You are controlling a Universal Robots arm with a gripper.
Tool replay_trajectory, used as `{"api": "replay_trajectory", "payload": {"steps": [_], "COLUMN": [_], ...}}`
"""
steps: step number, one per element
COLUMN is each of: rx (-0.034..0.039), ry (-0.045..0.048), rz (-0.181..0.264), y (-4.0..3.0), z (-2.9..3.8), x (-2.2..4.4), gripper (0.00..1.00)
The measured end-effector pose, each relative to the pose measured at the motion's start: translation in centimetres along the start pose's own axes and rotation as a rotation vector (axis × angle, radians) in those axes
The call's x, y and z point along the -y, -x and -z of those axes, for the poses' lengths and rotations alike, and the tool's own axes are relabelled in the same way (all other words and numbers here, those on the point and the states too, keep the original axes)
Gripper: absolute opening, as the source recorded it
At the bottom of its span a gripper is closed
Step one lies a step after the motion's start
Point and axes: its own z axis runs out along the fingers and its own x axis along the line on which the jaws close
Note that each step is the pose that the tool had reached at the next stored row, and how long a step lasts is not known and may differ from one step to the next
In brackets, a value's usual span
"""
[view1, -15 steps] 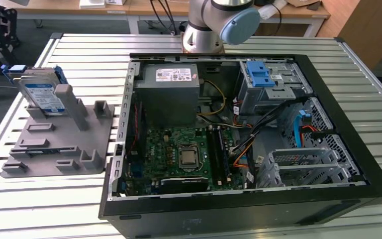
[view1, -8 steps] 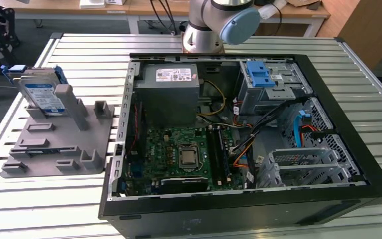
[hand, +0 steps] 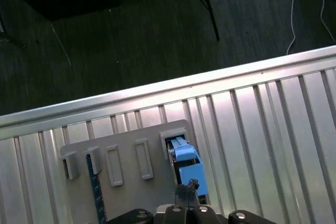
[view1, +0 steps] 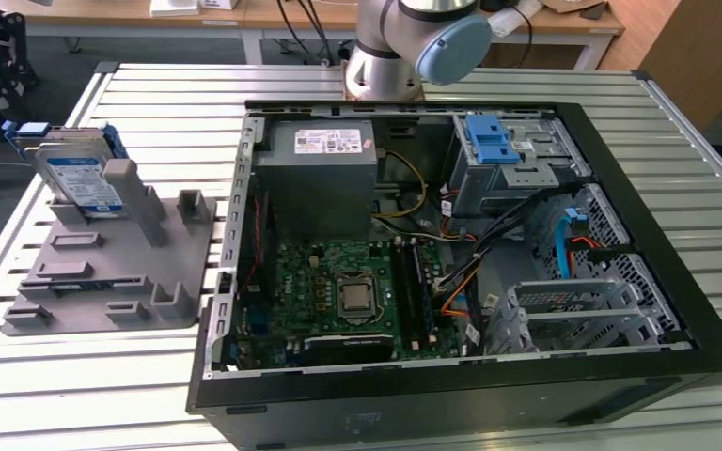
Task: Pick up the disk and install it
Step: 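Pick up the disk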
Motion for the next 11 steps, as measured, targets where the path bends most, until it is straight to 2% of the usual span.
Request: {"api": "replay_trajectory", "payload": {"steps": [1,3,4,6,7,8,11], "rx": [-0.0006,-0.0019,-0.0025,-0.0036,-0.0040,-0.0040,-0.0042], "ry": [0.0010,0.0026,0.0033,0.0048,0.0052,0.0052,0.0055], "rz": [0.019,0.055,0.073,0.108,0.117,0.118,0.118], "y": [0.00,-0.01,-0.02,-0.02,-0.03,-0.03,-0.03], "z": [-0.03,-0.10,-0.15,-0.26,-0.33,-0.40,-0.42], "x": [0.00,0.00,0.01,0.01,0.01,0.01,0.00], "gripper": [0.12,0.24,0.24,0.35,0.35,0.41,0.47]}}
